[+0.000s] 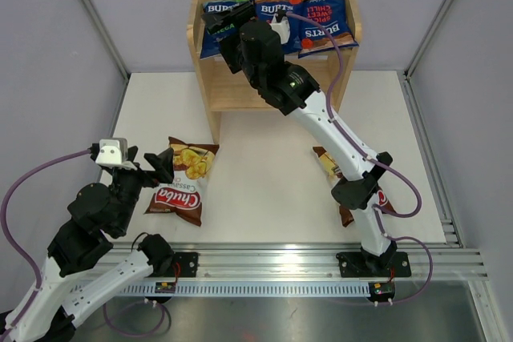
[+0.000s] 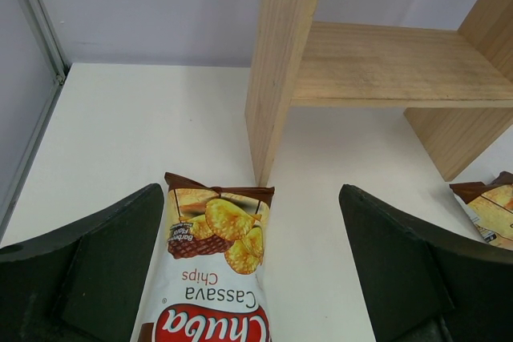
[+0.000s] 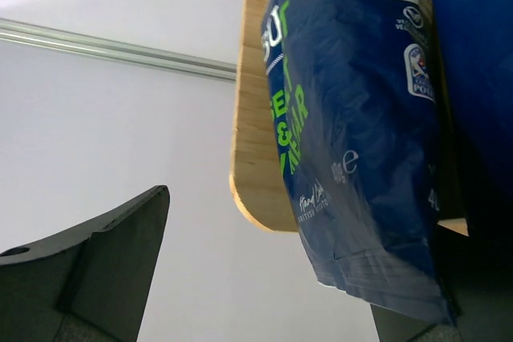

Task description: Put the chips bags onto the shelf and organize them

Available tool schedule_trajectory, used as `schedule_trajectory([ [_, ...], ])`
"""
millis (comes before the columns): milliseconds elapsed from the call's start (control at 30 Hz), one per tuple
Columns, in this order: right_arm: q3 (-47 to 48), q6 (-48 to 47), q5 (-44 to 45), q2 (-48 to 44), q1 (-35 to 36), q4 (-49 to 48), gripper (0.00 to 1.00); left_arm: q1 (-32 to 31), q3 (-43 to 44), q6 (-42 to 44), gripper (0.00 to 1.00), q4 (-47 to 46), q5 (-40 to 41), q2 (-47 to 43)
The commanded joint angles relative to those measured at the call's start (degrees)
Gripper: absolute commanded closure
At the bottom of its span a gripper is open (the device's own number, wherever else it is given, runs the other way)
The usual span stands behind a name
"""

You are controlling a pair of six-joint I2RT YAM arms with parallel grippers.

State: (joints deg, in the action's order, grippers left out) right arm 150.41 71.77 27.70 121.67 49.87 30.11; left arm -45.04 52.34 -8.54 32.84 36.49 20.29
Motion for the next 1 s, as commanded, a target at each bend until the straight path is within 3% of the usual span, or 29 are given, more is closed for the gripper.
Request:
schedule_trajectory([
  [0, -2.3, 1.1, -0.3, -2.8, -0.1, 2.2, 0.01, 0.3, -0.2, 0.6, 0.05, -3.0, -1.2, -0.4],
  [967, -10.8, 3.3, -0.7, -6.6, 1.8, 3.4, 0.01, 0.7, -0.5, 0.7, 0.05, -3.4, -1.4, -0.2],
])
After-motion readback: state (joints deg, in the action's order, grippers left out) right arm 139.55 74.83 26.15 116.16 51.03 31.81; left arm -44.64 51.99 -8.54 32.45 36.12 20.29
